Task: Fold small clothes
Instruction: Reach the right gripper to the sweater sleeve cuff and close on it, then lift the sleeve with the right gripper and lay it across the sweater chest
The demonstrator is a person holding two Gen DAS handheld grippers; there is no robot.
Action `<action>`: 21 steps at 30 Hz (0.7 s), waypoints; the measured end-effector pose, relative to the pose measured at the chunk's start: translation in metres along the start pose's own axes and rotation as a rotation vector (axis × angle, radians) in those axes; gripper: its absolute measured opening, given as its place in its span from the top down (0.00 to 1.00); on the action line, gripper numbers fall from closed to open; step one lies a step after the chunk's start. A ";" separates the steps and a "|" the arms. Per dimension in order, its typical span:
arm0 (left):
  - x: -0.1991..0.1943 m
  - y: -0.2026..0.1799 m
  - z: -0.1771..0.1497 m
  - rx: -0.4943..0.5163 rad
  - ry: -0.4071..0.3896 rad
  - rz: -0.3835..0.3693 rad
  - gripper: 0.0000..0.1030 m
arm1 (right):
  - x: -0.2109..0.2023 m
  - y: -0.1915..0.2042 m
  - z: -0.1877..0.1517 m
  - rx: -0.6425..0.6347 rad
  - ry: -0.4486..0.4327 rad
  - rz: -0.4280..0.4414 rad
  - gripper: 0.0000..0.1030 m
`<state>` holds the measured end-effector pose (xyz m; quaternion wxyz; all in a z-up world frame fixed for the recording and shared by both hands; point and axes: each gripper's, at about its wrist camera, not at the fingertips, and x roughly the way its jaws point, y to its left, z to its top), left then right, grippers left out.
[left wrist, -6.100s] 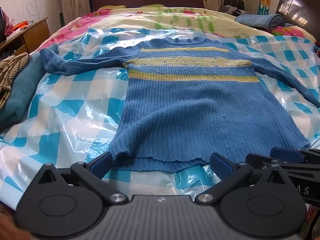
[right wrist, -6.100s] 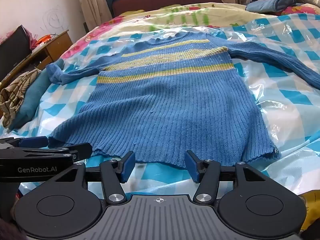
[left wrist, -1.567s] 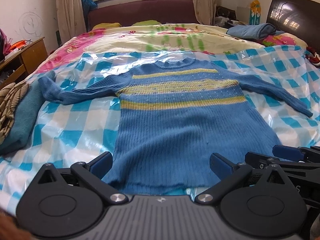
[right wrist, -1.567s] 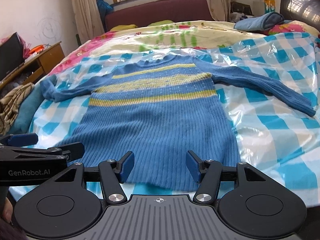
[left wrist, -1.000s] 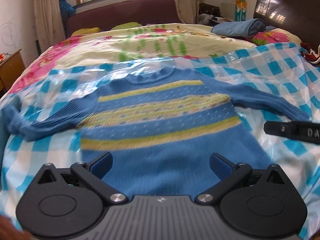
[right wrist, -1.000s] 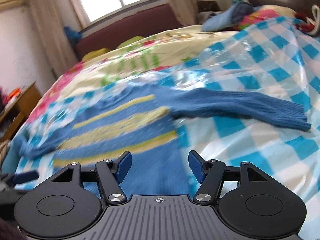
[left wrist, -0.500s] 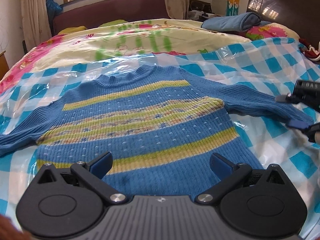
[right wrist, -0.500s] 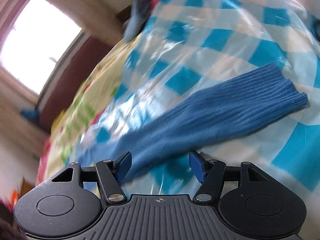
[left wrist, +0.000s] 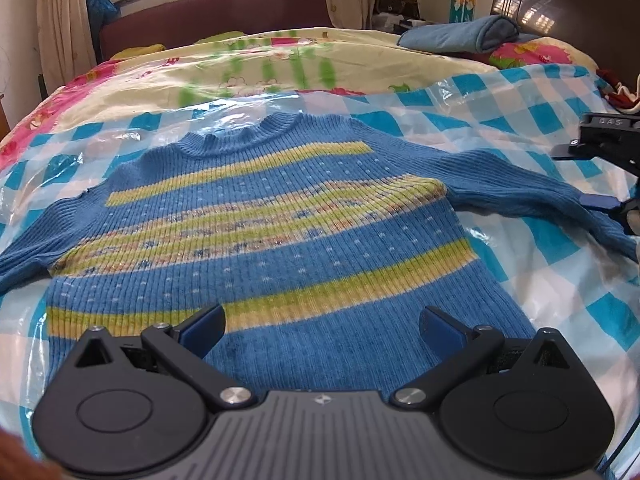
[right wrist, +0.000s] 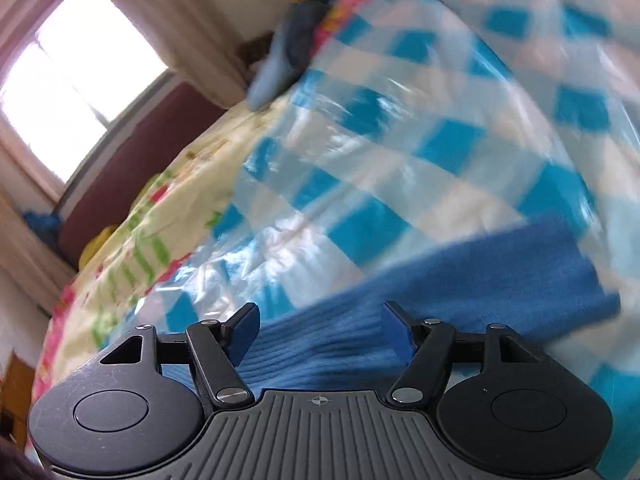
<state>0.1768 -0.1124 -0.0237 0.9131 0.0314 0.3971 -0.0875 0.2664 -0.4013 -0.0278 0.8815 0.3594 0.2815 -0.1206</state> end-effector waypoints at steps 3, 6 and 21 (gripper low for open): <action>-0.001 -0.003 -0.001 0.003 -0.006 -0.008 0.00 | -0.030 -0.013 -0.009 0.004 -0.037 0.035 0.33; 0.000 -0.007 -0.001 0.006 -0.006 -0.017 0.00 | -0.052 -0.035 -0.019 0.019 -0.025 0.027 0.33; -0.004 -0.036 -0.005 0.056 0.048 0.017 0.00 | -0.007 -0.089 0.010 0.365 -0.001 -0.013 0.88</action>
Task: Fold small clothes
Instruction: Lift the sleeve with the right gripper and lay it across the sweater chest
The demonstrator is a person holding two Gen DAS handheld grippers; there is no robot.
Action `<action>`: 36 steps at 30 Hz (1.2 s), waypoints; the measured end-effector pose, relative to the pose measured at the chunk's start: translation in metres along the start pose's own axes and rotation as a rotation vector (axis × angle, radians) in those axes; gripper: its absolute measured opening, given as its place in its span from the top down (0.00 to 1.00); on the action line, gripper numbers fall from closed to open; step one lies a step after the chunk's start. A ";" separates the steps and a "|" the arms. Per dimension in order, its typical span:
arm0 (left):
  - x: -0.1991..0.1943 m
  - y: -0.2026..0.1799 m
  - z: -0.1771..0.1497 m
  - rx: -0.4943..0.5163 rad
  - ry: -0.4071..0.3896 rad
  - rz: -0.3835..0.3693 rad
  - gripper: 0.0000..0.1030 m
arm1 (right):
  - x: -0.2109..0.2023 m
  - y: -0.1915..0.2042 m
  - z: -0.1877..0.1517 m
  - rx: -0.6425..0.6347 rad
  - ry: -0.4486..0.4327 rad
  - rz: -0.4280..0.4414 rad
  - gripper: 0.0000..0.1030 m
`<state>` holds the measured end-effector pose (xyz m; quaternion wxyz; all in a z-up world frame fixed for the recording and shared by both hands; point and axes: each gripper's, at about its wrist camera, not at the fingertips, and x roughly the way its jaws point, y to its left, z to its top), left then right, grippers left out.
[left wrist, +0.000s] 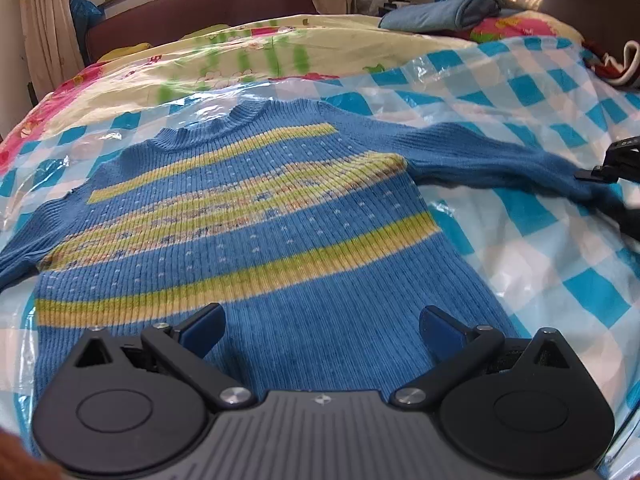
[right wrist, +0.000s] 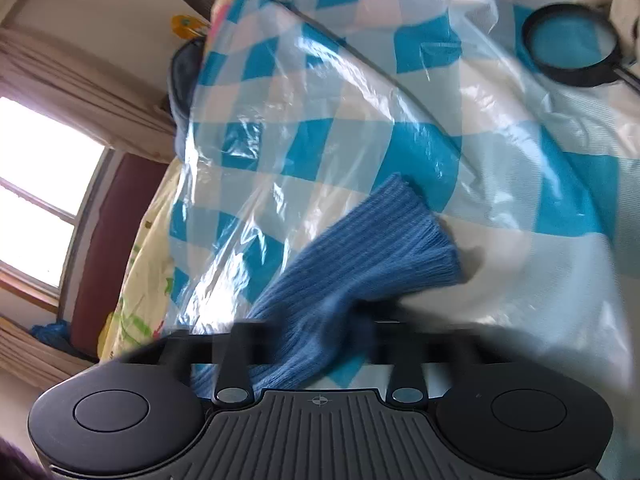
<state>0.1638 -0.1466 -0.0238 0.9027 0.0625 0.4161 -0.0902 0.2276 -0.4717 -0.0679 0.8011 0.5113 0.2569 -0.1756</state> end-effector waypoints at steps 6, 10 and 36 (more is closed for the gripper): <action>-0.013 -0.009 0.002 0.031 -0.029 0.025 0.00 | -0.028 0.024 0.023 -0.012 -0.046 0.154 0.92; -0.020 -0.005 0.002 0.032 -0.063 0.015 0.00 | -0.051 0.054 0.022 -0.103 -0.057 0.230 0.92; -0.030 0.155 -0.039 -0.233 -0.148 0.099 0.00 | -0.002 0.253 -0.210 -0.895 0.285 0.294 0.73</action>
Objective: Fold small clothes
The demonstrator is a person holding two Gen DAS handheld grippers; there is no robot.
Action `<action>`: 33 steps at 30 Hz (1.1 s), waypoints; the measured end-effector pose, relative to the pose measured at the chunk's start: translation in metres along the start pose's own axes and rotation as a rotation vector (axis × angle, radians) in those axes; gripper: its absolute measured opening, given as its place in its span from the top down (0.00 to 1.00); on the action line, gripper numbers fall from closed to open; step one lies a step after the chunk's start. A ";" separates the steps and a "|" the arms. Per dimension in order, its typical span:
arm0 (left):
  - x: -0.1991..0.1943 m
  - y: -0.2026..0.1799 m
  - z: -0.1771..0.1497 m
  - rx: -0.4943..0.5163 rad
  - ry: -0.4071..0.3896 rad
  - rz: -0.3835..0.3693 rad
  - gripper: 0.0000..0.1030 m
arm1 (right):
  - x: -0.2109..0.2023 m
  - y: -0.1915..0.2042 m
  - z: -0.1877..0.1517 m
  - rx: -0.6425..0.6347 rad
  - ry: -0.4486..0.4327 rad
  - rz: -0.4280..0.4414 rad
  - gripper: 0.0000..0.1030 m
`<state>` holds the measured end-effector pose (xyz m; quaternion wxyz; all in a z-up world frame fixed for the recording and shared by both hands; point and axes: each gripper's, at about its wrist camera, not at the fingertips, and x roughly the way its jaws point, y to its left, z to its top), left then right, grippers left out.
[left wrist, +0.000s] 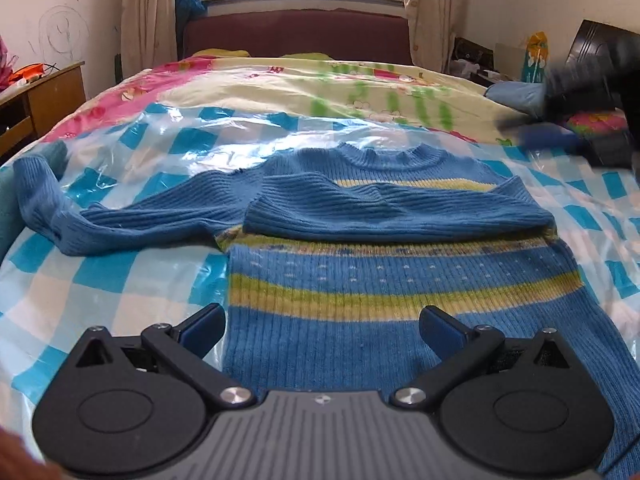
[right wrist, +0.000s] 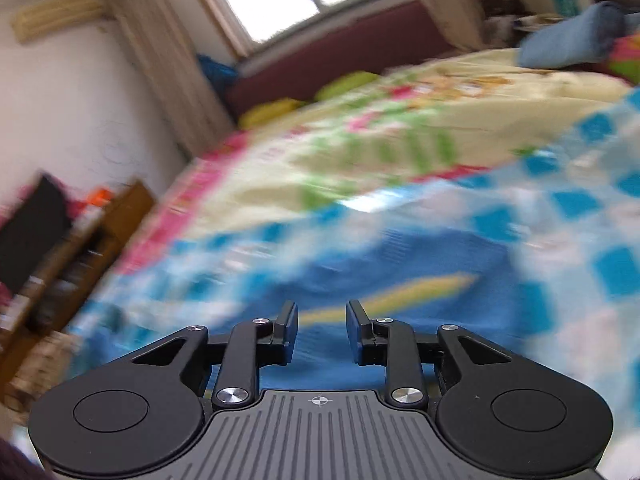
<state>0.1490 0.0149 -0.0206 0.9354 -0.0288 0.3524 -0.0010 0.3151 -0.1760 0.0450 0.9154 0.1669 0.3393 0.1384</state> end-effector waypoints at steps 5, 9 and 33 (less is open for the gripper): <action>0.002 -0.001 -0.001 -0.004 0.002 0.002 0.00 | 0.009 -0.035 -0.018 -0.058 0.044 -0.176 0.73; 0.008 0.001 -0.003 -0.014 0.016 0.009 0.00 | 0.014 -0.062 -0.019 0.043 0.020 -0.189 0.73; 0.004 0.021 0.006 -0.044 -0.020 0.067 0.00 | 0.097 0.095 -0.040 -0.431 0.292 0.163 0.70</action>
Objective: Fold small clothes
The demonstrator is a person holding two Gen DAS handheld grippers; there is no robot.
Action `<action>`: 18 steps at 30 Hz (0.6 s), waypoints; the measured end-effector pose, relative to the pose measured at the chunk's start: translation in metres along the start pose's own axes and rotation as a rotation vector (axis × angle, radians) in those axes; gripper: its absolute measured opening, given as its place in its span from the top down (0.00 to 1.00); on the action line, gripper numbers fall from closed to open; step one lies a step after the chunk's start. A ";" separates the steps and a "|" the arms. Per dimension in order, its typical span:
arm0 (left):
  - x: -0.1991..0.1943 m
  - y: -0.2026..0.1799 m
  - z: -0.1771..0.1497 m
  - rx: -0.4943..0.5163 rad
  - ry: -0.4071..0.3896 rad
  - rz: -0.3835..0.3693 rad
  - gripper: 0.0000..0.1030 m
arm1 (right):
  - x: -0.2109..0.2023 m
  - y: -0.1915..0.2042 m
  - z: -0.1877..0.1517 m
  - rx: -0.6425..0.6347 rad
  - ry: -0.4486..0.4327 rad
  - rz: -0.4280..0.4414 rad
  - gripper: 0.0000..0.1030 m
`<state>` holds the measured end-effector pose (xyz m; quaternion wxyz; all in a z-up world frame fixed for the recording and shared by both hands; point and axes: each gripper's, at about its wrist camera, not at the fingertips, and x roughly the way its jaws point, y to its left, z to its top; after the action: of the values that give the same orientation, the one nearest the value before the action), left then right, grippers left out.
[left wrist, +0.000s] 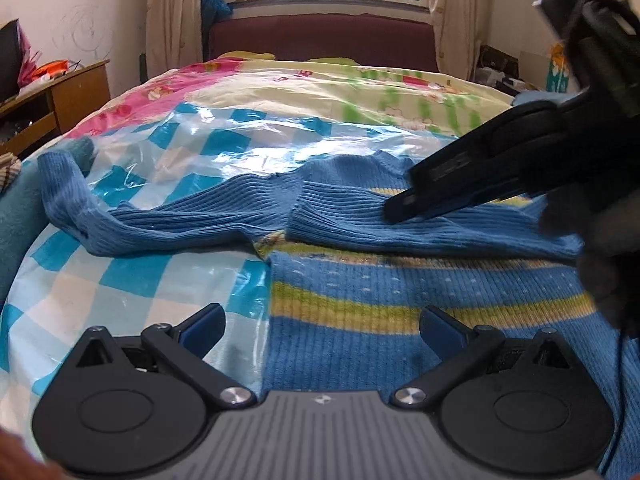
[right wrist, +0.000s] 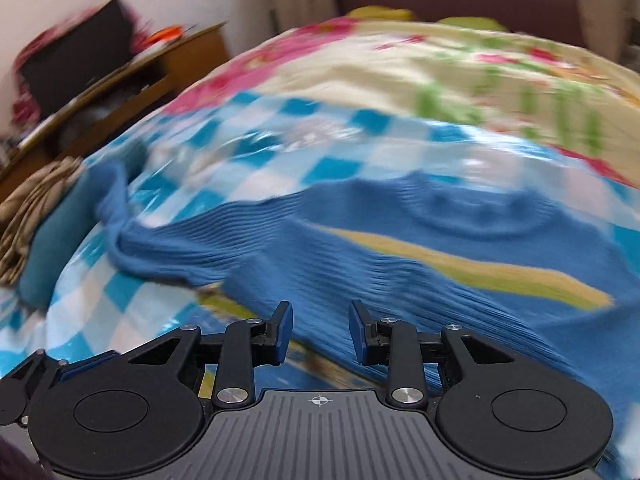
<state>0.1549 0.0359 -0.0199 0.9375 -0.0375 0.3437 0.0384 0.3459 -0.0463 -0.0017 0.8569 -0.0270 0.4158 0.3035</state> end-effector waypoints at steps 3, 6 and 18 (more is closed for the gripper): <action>0.002 0.004 0.000 -0.014 0.014 -0.003 0.00 | 0.018 0.012 0.006 -0.036 0.039 0.060 0.70; 0.003 0.005 -0.001 -0.021 0.021 -0.007 0.00 | 0.033 0.021 0.010 -0.089 0.074 0.076 0.70; 0.004 0.004 -0.003 -0.018 0.024 -0.004 0.00 | 0.012 0.021 0.021 -0.017 -0.034 0.077 0.98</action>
<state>0.1558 0.0396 -0.0250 0.9331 -0.0470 0.3543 0.0394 0.3554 -0.0170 0.0075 0.8513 -0.0132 0.3993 0.3402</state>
